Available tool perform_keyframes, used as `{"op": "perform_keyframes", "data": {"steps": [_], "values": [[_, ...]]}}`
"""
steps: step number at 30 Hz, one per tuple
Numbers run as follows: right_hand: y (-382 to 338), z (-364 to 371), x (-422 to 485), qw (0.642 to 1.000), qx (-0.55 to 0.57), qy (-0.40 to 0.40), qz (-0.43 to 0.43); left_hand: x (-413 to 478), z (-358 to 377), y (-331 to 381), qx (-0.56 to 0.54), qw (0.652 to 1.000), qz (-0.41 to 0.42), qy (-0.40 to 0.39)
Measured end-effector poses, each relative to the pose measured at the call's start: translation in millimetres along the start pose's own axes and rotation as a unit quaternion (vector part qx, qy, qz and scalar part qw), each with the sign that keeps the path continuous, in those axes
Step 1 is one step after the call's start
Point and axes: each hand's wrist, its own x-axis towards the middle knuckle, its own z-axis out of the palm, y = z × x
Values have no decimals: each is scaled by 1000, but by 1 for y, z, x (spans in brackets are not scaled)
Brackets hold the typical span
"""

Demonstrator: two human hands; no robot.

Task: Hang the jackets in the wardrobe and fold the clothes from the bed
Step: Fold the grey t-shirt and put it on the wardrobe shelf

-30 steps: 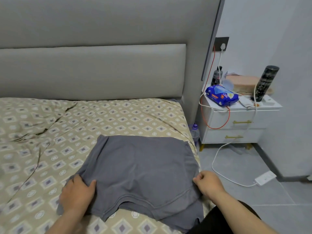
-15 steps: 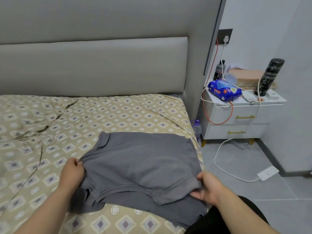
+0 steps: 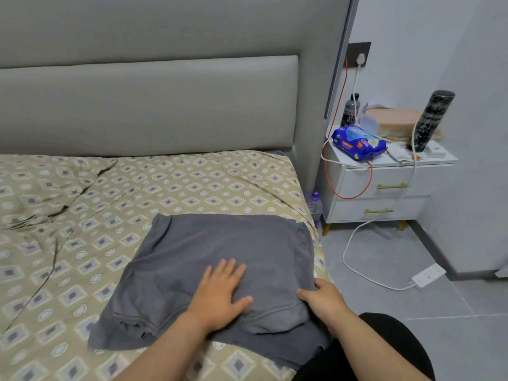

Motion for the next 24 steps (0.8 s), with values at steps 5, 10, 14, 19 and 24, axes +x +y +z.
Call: {"op": "perform_keyframes", "data": {"steps": [5,10,14,19,24], "values": [[-5,-1,-3,993,95,-66,-13,18,-4,38,26,981,-39,-186],[-13,3,-10,965,212,-148,-34,35,-20,98,-371,923,-90,-51],[-10,2,-15,961,183,-203,-46,61,-27,121,-491,853,-169,-47],[-1,10,-18,963,101,-236,-78,82,-26,114,-476,851,-208,-77],[-9,5,-16,926,294,-235,-7,82,-23,84,-556,795,-240,-37]]}}
